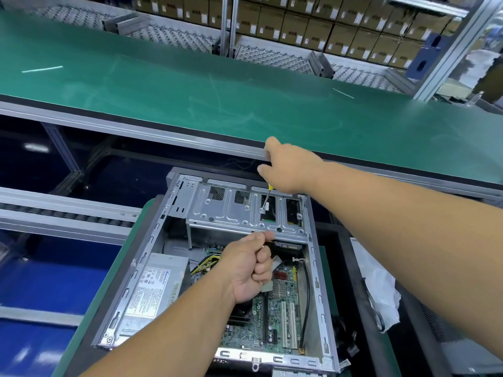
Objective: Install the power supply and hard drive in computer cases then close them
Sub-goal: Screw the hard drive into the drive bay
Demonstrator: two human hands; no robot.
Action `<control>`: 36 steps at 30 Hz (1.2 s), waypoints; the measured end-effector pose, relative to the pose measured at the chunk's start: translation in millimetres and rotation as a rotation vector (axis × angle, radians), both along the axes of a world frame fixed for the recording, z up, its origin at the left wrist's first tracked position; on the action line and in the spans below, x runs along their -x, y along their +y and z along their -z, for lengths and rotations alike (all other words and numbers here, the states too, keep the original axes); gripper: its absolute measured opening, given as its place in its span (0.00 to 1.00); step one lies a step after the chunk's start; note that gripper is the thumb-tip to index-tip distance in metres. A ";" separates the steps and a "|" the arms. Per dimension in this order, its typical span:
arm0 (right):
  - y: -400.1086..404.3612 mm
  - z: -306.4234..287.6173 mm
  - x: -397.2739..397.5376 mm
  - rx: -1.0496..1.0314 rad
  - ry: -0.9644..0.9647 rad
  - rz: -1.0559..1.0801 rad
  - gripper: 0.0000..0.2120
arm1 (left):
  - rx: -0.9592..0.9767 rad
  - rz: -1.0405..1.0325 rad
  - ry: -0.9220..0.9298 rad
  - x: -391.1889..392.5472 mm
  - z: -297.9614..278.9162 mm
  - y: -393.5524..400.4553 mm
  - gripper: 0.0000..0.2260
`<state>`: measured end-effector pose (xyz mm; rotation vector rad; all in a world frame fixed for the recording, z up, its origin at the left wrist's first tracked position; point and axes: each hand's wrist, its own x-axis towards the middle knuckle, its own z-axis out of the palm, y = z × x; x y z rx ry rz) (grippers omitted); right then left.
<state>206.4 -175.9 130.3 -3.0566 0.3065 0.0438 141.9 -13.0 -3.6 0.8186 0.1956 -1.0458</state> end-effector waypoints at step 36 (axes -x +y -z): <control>1.6 29.0 16.4 -0.550 -0.240 0.048 0.21 | 0.077 -0.239 0.003 -6.0 5.4 0.6 0.12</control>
